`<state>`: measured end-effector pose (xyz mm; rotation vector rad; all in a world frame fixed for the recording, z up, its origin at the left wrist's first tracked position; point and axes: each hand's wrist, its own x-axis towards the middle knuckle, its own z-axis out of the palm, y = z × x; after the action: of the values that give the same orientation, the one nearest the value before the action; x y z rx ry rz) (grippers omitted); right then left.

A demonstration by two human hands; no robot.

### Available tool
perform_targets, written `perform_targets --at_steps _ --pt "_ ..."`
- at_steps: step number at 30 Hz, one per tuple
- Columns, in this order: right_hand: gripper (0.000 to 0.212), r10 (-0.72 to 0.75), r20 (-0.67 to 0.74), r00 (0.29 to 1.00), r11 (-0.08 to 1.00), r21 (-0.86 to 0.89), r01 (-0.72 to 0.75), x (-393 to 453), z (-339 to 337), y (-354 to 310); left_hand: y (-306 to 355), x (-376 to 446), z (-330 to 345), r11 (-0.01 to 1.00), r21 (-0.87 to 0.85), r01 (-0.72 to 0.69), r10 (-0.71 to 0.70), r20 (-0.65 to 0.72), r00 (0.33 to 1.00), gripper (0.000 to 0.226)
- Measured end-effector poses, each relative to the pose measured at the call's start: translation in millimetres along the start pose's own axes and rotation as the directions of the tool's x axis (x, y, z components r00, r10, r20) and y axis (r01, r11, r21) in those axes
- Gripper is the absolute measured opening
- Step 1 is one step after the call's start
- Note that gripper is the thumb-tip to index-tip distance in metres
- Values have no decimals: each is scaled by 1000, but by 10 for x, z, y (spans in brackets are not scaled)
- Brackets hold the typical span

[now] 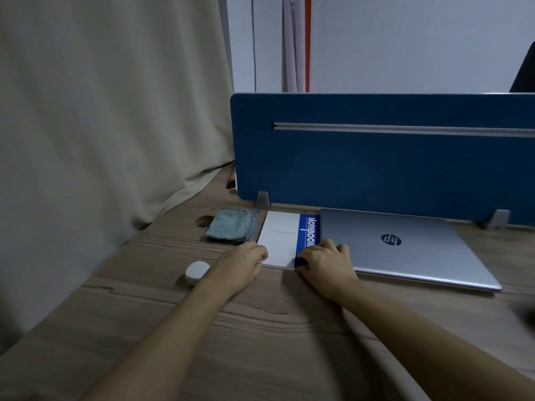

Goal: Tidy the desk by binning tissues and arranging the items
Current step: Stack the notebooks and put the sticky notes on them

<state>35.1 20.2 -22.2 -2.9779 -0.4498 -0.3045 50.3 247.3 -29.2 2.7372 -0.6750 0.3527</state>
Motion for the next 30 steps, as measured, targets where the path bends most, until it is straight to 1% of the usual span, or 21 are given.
perform_targets --at_steps 8,13,17,21,25,30 --pt "36 9 -27 1000 1000 21 -8 31 53 47 48 117 16 997 48 54 -56 40 998 23" --pt "38 18 -38 999 999 52 -16 -165 -40 137 229 47 -64 997 70 24 -26 22 999 24" --pt "36 69 -32 997 996 65 -66 -392 -256 277 495 30 -177 995 93 20 -22 20 1000 28" --pt "42 133 -63 989 990 60 -129 -725 -518 448 884 7 -292 996 90 -10 10 7 1000 27" --pt "43 186 -92 978 981 81 -179 -1035 -761 606 1245 2 -421 993 109 -41 38 29 999 30" --pt "40 256 -147 956 961 149 -234 -1462 -1073 763 1700 -106 -553 999 -21 -45 45 12 999 30"
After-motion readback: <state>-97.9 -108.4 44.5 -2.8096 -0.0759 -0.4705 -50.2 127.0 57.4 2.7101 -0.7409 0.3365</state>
